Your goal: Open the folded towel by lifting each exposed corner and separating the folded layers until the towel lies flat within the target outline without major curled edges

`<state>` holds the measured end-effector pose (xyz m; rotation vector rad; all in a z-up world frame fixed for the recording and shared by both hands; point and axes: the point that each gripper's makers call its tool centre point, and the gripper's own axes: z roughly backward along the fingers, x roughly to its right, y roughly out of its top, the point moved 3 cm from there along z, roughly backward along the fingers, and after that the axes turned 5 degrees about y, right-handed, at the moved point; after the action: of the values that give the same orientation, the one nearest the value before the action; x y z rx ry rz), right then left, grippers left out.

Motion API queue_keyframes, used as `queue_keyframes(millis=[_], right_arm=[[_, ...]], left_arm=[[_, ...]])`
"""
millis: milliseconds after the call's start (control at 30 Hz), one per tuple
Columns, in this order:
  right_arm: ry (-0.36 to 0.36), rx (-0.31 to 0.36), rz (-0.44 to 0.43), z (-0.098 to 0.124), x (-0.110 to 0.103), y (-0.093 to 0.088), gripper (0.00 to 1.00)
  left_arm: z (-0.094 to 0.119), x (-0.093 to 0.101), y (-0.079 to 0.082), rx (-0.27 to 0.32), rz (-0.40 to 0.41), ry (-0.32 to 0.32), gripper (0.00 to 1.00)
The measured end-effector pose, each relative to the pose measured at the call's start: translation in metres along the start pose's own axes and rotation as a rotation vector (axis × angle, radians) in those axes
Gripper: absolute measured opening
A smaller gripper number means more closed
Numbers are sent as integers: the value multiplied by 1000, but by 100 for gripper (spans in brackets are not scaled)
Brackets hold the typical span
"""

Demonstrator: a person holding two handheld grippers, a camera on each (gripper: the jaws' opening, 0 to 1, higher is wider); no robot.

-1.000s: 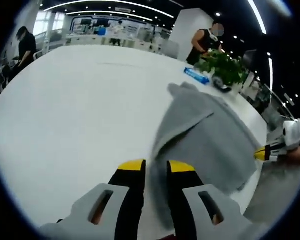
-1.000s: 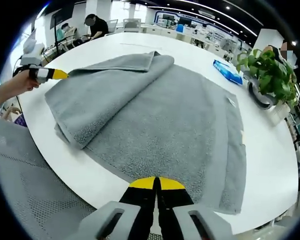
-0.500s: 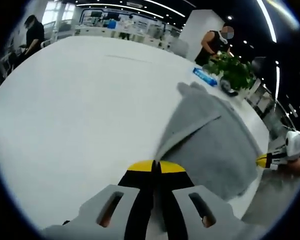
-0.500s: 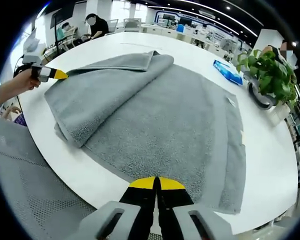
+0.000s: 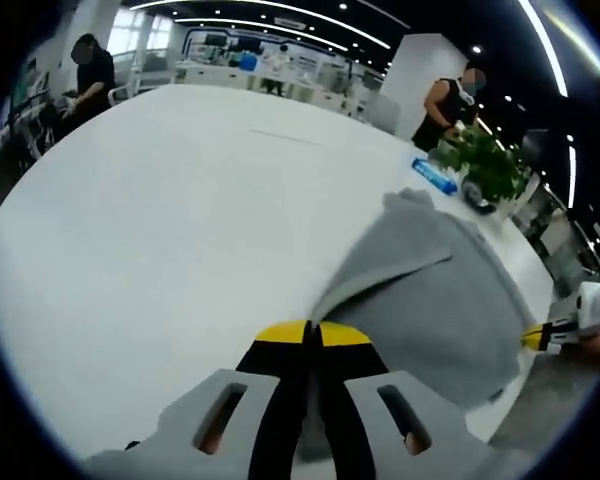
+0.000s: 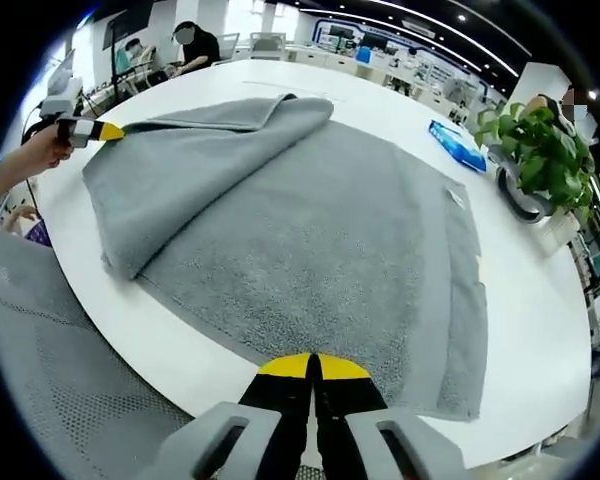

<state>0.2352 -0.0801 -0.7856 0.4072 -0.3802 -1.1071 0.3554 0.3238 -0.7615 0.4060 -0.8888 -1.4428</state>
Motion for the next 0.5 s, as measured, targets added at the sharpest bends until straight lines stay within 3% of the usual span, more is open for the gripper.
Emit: queue_keyframes(millis=[267,500], right_arm=[[1,-3,0,0,0,0,0],[2,-7,9,0,0,0,0]], left_arm=[[19,-34,-3,33,80,77,1],[33,-49,-8,53,90,123,1]])
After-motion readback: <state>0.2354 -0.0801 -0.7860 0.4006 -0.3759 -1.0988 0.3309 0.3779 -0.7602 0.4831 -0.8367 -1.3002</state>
